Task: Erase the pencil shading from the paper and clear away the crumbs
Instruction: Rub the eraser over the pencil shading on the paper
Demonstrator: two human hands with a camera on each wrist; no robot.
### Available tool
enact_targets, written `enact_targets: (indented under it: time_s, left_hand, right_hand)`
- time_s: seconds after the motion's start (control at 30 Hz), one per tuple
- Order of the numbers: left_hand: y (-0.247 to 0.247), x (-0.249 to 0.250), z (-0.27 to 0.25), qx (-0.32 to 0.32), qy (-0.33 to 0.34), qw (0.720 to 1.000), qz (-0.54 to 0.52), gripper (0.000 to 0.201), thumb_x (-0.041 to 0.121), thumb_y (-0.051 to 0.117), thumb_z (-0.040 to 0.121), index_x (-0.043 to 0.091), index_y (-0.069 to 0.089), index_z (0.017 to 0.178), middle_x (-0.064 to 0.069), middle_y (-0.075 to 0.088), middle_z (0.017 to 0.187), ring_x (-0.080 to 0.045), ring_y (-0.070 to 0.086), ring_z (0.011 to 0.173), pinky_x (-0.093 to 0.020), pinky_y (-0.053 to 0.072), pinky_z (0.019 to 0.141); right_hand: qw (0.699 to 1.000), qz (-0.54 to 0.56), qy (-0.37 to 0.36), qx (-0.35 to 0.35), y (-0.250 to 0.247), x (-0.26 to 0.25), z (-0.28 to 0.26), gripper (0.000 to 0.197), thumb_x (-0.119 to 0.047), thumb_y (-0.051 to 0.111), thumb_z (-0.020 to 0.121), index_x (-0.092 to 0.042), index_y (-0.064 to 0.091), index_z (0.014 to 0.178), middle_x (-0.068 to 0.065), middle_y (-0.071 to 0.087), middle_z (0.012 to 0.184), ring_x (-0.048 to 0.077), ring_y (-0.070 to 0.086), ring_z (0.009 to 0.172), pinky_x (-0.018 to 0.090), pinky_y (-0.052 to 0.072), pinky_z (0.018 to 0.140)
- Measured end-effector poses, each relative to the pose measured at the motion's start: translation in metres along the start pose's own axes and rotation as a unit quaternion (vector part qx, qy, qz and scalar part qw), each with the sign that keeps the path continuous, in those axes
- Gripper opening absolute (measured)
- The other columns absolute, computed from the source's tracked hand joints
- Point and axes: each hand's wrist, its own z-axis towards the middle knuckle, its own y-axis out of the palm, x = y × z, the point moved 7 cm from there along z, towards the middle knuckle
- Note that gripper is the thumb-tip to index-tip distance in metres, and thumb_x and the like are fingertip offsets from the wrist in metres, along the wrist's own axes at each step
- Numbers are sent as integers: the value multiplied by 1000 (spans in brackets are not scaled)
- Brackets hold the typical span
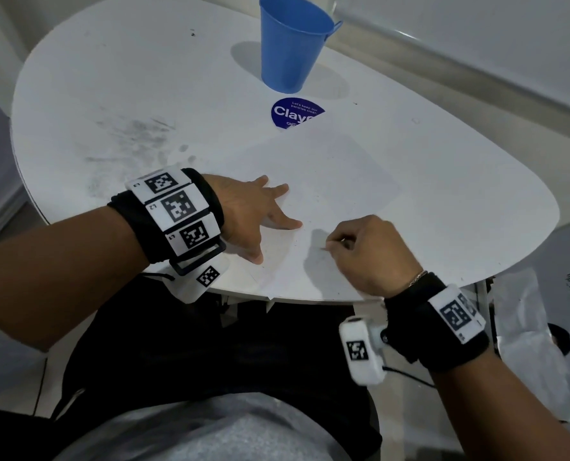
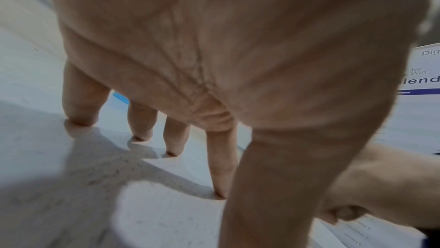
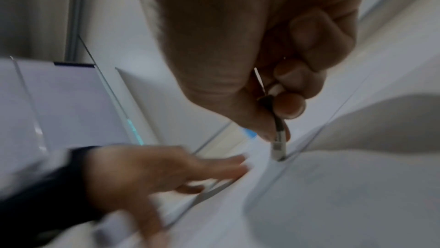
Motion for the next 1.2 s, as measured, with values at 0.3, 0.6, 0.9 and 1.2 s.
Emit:
enact_targets:
  time_s: [0.3,0.6,0.9,1.2]
  left_hand:
    - [1,-2,1,-2,1,1000,-1,84,44,64,92,65,6,149,14,-27,164,-13,-23,152,-51,19,123]
    - [0,-2,3,0,-3,1000,-1,84,45,65,92,65,6,149,14,-27,163,-13,-23,152,-53,18,123]
    - [1,-1,0,-3,-2,1000,3,84,46,64,93,64,5,150,13,-28,164,-14,-23,152,-52,16,124]
    - [1,-2,2,0,1,1000,4,85,44,65,92,65,6,149,13,-27,164,-14,-23,152,-51,21,123]
  right_hand:
    - [999,34,26,21,-8,20,8,15,-17,65,87,-21,76,77,-16,61,61,6,58,62,15,38,57]
    - [999,18,22,38,-10,20,8,15,-18,64,87,-22,76,79,-8,70,73,16,65,74,27,50,70]
    - [999,0,21,34,-11,18,6,16,-17,63,88,-21,75,78,-8,67,68,17,63,71,27,50,67]
    - [1000,21,11,-3,-3,14,5,16,-16,63,88,-19,75,78,-17,55,56,3,53,59,15,37,56]
